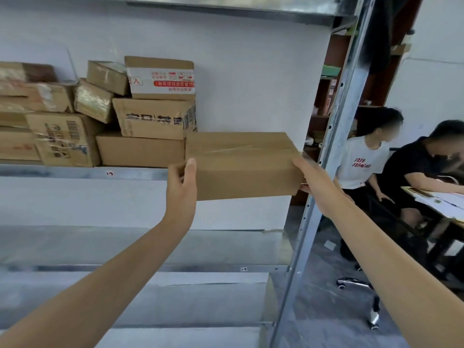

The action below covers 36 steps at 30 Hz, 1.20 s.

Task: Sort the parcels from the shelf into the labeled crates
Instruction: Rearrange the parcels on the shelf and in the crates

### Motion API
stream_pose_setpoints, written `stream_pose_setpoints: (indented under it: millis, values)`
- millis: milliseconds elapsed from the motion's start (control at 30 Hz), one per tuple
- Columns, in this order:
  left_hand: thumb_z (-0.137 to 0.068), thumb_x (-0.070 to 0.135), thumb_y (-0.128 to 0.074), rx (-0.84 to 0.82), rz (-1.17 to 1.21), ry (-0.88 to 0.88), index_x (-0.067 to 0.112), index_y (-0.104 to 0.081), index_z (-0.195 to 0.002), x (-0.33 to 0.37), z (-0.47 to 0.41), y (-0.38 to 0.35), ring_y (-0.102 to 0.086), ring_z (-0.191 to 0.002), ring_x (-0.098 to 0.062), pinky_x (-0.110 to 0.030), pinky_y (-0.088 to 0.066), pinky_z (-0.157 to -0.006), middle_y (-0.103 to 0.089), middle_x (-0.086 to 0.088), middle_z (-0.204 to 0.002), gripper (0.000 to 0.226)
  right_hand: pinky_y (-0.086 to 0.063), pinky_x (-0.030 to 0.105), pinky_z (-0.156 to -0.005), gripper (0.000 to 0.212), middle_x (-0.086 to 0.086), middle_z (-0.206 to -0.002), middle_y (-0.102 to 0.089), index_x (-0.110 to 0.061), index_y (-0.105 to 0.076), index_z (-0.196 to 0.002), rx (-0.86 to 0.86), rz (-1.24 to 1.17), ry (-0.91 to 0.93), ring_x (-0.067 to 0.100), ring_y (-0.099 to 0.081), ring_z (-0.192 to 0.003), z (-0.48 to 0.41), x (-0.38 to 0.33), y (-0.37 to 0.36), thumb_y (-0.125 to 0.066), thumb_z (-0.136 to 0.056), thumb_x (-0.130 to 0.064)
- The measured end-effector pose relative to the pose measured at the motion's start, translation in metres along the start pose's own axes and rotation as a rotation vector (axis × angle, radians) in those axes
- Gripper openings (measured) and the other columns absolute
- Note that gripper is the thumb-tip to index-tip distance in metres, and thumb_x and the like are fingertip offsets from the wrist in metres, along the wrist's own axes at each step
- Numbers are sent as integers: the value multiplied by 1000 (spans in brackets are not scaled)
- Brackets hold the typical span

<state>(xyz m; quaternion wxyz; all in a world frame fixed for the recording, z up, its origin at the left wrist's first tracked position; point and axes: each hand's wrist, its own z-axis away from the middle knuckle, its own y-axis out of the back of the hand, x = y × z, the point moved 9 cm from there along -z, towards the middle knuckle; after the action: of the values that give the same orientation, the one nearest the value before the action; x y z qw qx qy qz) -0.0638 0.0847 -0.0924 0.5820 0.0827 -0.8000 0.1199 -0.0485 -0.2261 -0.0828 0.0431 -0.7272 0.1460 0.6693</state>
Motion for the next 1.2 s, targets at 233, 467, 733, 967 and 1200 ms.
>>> stream_pose_setpoints:
  millis: [233,467,733,967,1200]
  values:
    - [-100,30,-55,45,10,-49,9,-51,-101,7,42,80,-56,-73,-1,-9,-44,-57,-56,11,-86,22,-44,36,-101,55,0,-132,-54,-23,-59,-127,-114,179,-49,17,-57,-114,63,15,-36,-54,-90,-64]
    - [-98,34,-59,168,-44,9,12,-53,-89,-9,73,231,-51,-67,0,-14,-43,-64,-52,6,-80,24,-40,13,-76,36,-12,-112,-59,-27,-57,-125,-247,198,51,-7,-54,-92,130,4,-159,-50,-99,-50]
    - [-92,33,-68,264,-85,228,34,-71,-109,-32,138,422,-67,-102,-11,-31,-50,-95,-73,9,-111,18,-50,26,-82,36,-4,-112,-66,-15,-64,-114,-435,290,126,11,-62,-100,213,20,-324,-60,-95,-45]
    - [-92,25,-68,443,-192,220,22,-67,-124,-24,207,567,-65,-108,-13,-33,-53,-91,-71,3,-117,33,-47,24,-70,32,-2,-107,-64,-19,-52,-105,-659,245,64,9,-62,-94,291,41,-459,-76,-86,-28]
    - [-89,36,-69,603,-303,184,43,-68,-113,-6,266,648,-60,-115,-20,-49,-50,-101,-62,0,-122,25,-49,26,-81,49,-1,-114,-61,-16,-50,-118,-816,212,127,10,-60,-100,341,20,-551,-65,-89,-52]
